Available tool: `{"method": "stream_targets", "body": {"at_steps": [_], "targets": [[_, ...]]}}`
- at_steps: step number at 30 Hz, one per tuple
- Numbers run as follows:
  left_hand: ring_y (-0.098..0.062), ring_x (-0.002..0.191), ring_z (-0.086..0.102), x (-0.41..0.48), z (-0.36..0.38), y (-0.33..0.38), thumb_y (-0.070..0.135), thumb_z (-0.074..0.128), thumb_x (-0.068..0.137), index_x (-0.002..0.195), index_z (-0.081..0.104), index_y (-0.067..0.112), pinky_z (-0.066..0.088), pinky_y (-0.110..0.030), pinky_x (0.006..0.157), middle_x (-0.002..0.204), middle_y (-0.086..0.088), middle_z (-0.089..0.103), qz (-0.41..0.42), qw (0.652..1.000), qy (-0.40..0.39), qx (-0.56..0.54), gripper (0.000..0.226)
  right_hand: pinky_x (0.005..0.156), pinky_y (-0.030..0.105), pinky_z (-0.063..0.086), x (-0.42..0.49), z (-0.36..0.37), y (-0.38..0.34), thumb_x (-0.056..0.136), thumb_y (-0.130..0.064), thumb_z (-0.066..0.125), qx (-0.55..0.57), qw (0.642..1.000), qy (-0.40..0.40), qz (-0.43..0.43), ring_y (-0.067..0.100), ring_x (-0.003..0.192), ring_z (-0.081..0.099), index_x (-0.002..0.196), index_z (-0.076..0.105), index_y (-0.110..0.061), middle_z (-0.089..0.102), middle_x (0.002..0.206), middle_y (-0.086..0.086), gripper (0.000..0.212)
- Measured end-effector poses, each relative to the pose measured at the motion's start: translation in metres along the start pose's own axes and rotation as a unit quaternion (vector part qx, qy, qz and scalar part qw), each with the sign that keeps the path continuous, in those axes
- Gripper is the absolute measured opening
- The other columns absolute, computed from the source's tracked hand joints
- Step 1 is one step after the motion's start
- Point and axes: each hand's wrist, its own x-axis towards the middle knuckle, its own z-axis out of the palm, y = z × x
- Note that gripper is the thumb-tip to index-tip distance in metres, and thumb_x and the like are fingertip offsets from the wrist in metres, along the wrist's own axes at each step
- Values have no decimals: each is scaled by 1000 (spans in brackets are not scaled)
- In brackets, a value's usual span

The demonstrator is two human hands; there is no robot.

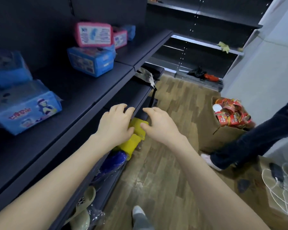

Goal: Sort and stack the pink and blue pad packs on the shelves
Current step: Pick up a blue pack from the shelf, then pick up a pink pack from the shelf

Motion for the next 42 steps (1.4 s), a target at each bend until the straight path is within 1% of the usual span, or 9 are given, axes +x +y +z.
{"method": "stream_targets", "body": {"at_steps": [5,9,17,22,25,28,31,37,42], "targets": [[-26,134,29,42,-21,-18,35,54,88,142,30,19,38,-38,97,146,-6,29,-79,996,29,12,62,98,42,40,72,-16,-3,90,-32,53,10,995,-4,-94,28,125,40,140,37,-17,45,134,7,54],[-27,133,30,67,-30,-34,35,55,87,141,31,20,39,-40,98,146,-7,29,-138,989,48,18,61,97,41,41,120,-24,-8,90,-32,53,16,988,-5,-156,27,123,41,139,38,-16,45,134,7,54],[-27,132,32,102,-34,-56,35,56,86,142,29,19,41,-41,97,145,-6,30,-210,975,68,4,64,94,39,43,180,-23,-11,91,-31,53,28,975,-14,-218,27,122,41,141,35,-17,46,131,8,55],[-27,129,34,124,-39,-72,35,58,85,142,31,19,43,-42,94,144,-5,32,-233,968,83,-32,65,93,39,43,210,-24,-15,91,-31,53,37,975,-17,-220,27,122,41,140,35,-17,45,132,8,54],[-26,127,37,136,-46,-84,34,59,84,142,32,20,44,-41,94,142,-4,34,-233,964,111,-61,65,94,39,42,228,-25,-22,90,-31,54,41,975,-26,-218,28,122,42,140,35,-18,42,136,8,55],[-25,125,42,150,-53,-97,30,61,82,139,37,21,45,-41,93,139,-3,39,-219,961,147,-78,62,98,39,40,246,-27,-33,90,-30,54,54,974,-18,-217,26,129,36,142,32,-19,39,140,7,58],[-25,127,40,168,-64,-111,28,63,81,138,37,19,42,-40,98,140,-4,38,-218,958,167,-77,63,96,36,41,264,-30,-42,89,-29,55,71,976,-3,-207,25,128,38,142,34,-20,41,139,7,57],[-30,125,41,204,-78,-135,31,62,80,138,36,18,41,-38,94,137,-9,38,-270,938,197,-93,64,86,31,41,304,-35,-47,87,-24,58,142,971,39,-189,28,115,49,137,41,-16,46,131,10,54],[-29,118,45,229,-78,-160,34,66,76,128,44,14,44,-41,91,126,-11,50,-281,922,232,-134,60,77,24,32,332,-34,-45,88,-22,58,278,945,78,-151,17,107,48,129,45,-16,50,113,0,44]]}}
